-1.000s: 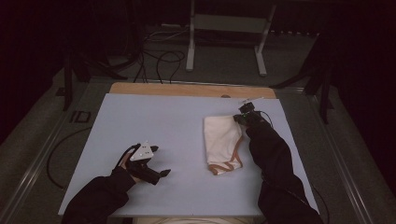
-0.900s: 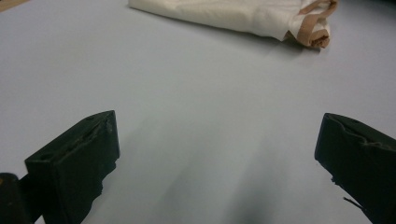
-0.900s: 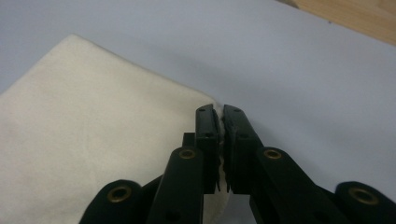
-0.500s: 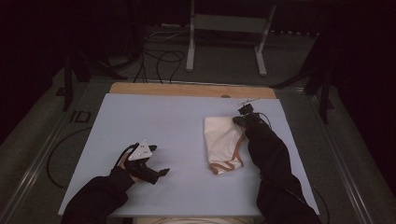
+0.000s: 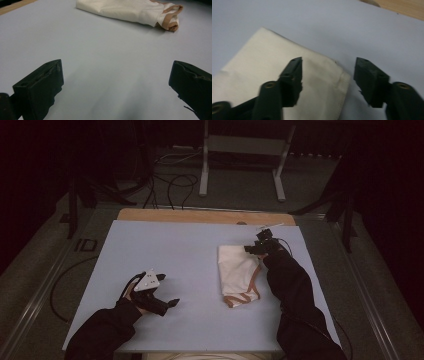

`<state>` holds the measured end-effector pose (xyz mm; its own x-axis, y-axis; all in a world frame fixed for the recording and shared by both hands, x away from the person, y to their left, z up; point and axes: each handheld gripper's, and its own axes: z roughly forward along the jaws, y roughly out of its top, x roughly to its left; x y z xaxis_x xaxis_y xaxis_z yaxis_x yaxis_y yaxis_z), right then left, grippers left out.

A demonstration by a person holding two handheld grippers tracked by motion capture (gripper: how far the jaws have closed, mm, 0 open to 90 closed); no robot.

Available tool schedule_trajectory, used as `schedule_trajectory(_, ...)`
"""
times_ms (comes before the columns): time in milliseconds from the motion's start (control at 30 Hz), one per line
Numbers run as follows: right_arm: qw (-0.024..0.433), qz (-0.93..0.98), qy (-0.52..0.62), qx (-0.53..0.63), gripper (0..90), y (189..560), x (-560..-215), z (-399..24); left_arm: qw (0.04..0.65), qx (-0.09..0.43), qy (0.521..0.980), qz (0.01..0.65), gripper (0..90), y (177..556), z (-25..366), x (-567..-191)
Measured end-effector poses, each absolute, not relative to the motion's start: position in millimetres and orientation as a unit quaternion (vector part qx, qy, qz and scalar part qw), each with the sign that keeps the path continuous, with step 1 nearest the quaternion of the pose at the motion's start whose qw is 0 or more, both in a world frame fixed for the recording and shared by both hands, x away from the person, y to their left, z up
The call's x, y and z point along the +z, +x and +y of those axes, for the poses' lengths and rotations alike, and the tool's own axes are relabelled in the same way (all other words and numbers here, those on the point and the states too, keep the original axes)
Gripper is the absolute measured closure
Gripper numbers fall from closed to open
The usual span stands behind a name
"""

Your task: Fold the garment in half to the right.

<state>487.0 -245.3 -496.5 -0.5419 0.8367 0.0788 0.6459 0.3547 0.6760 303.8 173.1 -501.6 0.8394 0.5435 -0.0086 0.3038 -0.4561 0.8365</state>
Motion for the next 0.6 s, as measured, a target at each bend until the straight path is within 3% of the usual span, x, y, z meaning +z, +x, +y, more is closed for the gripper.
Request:
schedule_trajectory(367,0.104,0.820,0.426,0.367,16.9,480.2,-483.9,-229.9,0.457,0.132,0.843,0.251,0.4,304.0,174.0,-501.2)
schedule_trajectory(600,0.101,0.826,0.407,0.376,13.8,475.9,-474.2,-214.9,0.457,0.132,0.844,0.249,0.4,302.6,175.1,-500.6)
